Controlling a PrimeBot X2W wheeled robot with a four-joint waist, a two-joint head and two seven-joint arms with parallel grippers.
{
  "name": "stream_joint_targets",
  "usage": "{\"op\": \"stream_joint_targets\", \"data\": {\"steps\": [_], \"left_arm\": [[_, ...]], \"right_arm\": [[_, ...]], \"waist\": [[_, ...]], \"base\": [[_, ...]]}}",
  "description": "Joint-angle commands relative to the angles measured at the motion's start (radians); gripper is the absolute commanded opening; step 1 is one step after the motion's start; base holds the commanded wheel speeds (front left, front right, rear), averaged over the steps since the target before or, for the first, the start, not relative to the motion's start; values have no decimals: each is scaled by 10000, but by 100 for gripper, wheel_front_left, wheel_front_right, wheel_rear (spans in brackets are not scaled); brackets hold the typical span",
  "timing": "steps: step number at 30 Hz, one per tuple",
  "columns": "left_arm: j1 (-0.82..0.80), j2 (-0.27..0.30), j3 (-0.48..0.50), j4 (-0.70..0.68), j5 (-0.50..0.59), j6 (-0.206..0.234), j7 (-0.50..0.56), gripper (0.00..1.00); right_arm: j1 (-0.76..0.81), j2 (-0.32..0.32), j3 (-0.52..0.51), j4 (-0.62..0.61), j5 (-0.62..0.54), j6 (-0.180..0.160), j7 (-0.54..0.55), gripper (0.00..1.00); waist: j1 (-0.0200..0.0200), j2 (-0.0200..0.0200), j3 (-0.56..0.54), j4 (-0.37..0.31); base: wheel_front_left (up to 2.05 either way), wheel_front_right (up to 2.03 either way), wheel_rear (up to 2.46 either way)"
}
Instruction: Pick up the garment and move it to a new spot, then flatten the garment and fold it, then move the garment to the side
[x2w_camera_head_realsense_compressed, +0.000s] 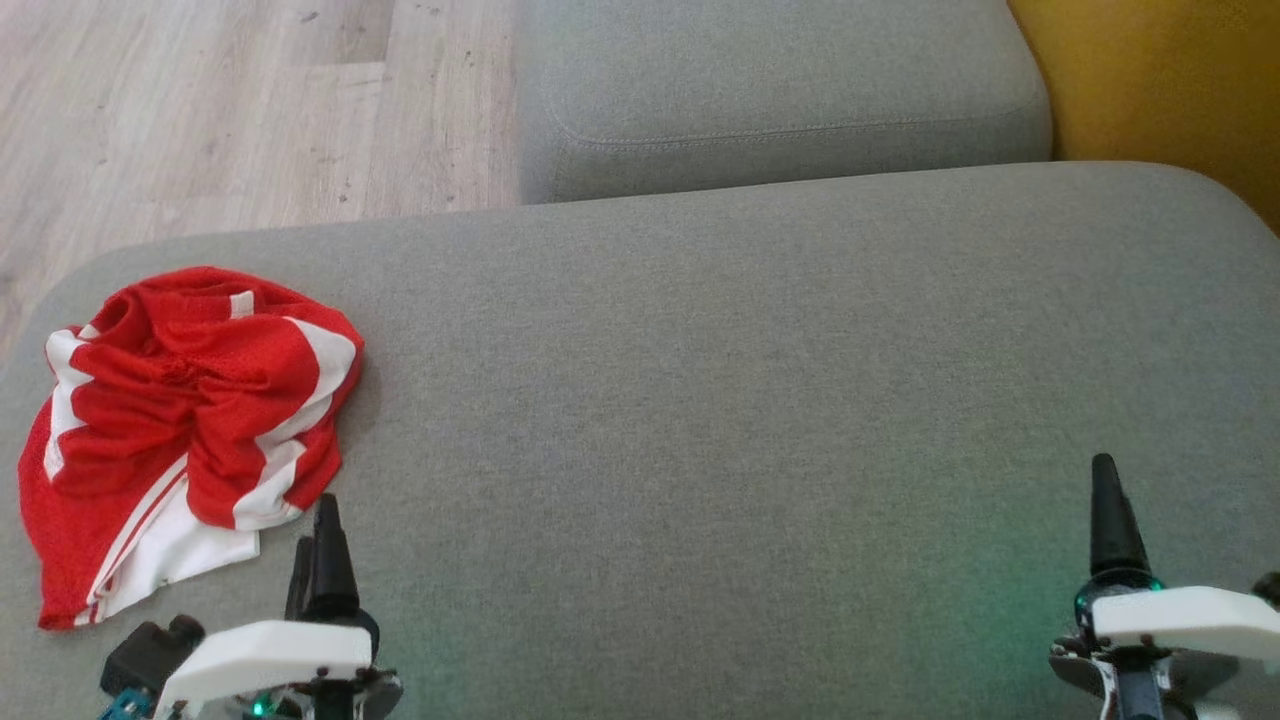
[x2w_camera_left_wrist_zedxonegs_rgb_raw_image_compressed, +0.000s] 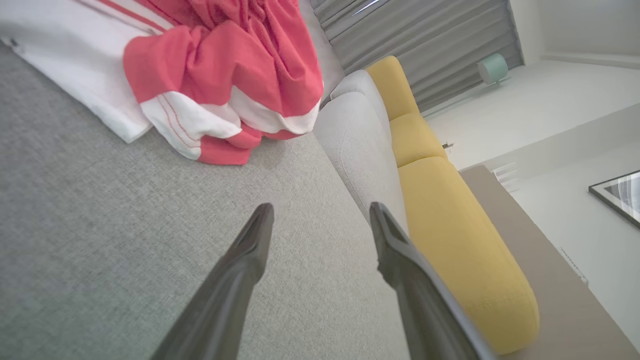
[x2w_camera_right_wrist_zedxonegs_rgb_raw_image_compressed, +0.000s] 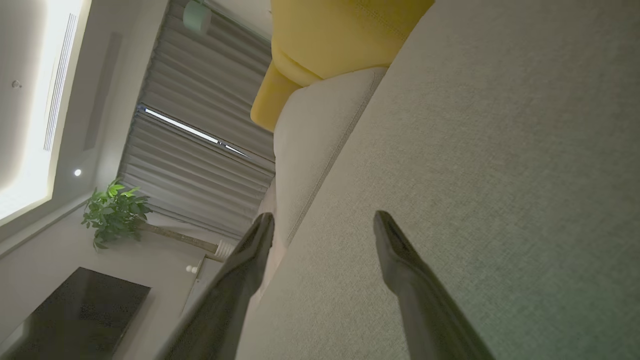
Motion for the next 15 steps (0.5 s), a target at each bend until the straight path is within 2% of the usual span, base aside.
{"op": "stream_joint_targets", "data": {"steps": [1, 15], "left_arm": [[-335, 106, 1, -407, 357, 40, -109, 100], [-396, 118, -525, -670, 2366, 380, -519, 100]], "right_arm": [[-239, -85, 156, -446, -380, 56, -138, 100], [-169, -98, 353, -777, -2374, 75, -550, 100]], "waist": [[0, 0, -17, -8], [0, 0, -146, -31]], "base": [[0, 0, 0], [0, 0, 0]]}}
